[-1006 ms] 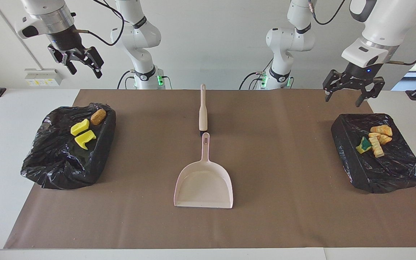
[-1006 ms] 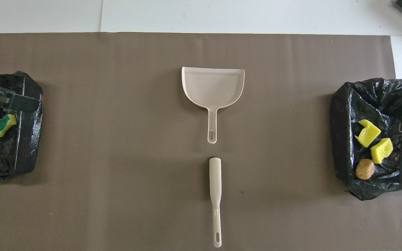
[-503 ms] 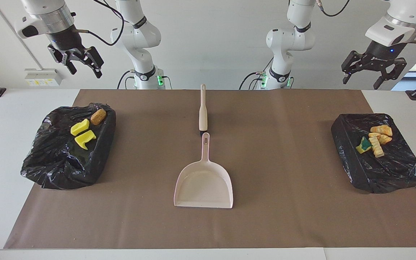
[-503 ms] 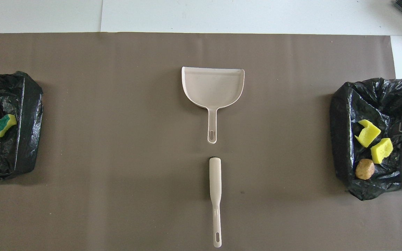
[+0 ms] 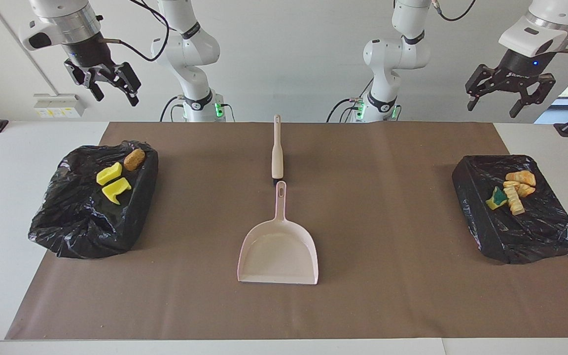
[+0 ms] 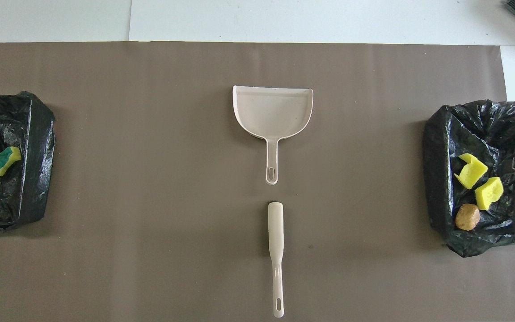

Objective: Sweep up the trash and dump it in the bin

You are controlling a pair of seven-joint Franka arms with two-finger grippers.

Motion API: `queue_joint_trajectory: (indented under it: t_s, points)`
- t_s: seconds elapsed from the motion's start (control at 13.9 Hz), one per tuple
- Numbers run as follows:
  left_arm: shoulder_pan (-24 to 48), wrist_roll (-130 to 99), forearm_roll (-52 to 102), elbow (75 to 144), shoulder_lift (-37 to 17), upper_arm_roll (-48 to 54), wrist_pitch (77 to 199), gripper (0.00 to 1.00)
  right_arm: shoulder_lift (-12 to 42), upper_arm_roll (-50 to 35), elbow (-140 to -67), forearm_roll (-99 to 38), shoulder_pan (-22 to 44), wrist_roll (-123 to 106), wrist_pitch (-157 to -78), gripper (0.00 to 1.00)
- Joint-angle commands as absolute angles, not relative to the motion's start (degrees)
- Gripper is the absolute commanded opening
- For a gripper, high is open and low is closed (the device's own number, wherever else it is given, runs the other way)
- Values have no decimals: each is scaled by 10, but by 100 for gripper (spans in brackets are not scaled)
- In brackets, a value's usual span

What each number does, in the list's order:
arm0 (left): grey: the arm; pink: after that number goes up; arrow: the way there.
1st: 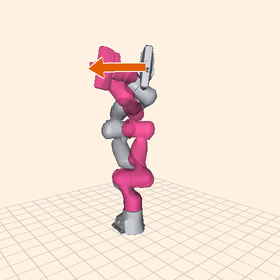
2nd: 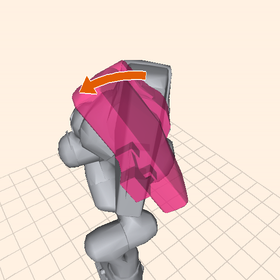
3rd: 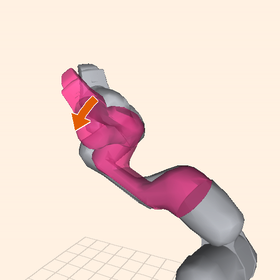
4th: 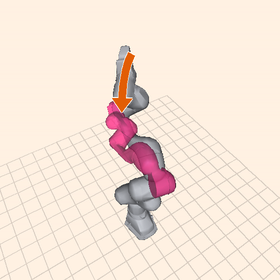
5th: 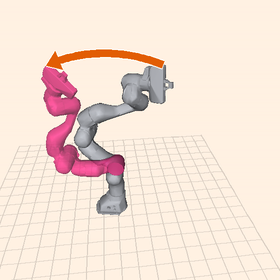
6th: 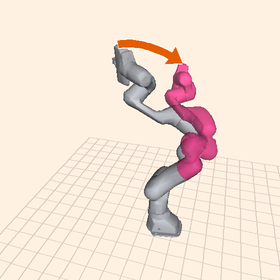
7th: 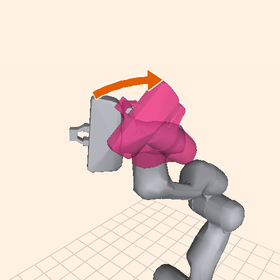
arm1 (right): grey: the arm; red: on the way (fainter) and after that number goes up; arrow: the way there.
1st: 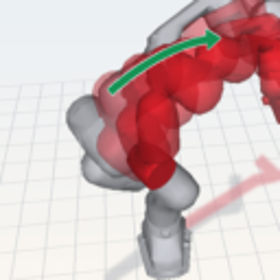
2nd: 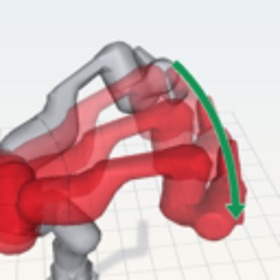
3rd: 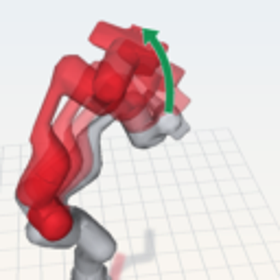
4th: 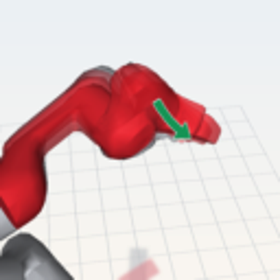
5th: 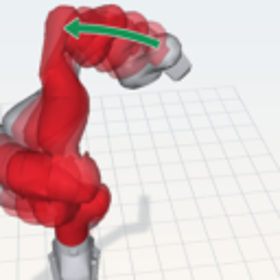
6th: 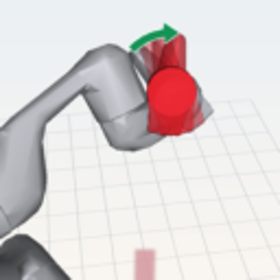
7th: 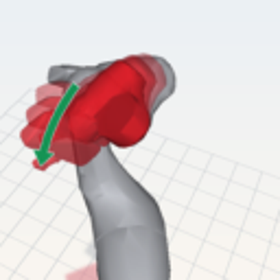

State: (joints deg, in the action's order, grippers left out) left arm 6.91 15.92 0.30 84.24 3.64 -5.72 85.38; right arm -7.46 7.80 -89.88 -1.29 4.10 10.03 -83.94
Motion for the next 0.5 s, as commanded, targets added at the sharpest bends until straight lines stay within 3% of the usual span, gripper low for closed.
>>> queue_joint_trajectory:
  t_s: [0.0, 0.43]
  points:
    - [69, 121, 9, 826, 34, -49, 838, 100, -78, 74, -904, -5, 35, 54, -854, 100]
    - [69, 105, 8, 832, 47, -50, 831, 100, -78, 74, -903, -7, 34, 57, -849, 100]
